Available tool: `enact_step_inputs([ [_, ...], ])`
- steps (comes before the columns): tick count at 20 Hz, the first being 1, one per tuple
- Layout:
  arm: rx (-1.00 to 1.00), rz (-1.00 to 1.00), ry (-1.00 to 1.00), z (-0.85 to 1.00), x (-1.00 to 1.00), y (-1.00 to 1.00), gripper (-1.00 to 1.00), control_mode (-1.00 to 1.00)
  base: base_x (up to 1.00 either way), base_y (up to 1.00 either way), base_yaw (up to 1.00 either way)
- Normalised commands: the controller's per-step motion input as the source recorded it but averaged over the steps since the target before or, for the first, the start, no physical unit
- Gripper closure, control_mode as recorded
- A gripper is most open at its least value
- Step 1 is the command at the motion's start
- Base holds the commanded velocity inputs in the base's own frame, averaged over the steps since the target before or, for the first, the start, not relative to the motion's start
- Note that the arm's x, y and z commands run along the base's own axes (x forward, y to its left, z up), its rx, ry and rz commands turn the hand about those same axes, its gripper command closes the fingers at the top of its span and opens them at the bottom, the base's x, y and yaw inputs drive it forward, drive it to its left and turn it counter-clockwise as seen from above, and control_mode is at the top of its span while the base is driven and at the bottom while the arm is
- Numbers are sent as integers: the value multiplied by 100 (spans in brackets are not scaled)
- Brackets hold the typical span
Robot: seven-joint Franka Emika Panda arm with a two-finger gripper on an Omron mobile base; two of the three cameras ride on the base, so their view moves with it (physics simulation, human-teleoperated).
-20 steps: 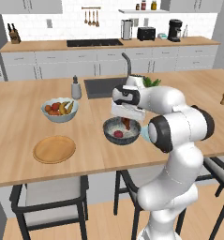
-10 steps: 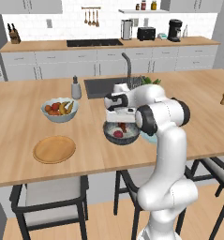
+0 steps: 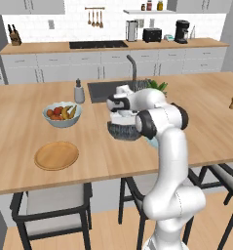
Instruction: Pick the chicken drumstick and tomato from their plates and place them in the bowl. Then put the bowl in the fridge.
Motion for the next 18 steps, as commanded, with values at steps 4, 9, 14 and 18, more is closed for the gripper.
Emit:
enact_step_inputs([
  [4, 0, 2, 0, 0, -35, 0, -100, -100, 0, 0, 0],
  [9, 0, 1, -1, 17, -58, 0, -100, -100, 0, 0, 0],
  [14, 0, 0, -6, 60, -57, 0, -100, -100, 0, 0, 0],
  [18, 0, 0, -13, 81, -94, -8, -100, -100, 0, 0, 0],
])
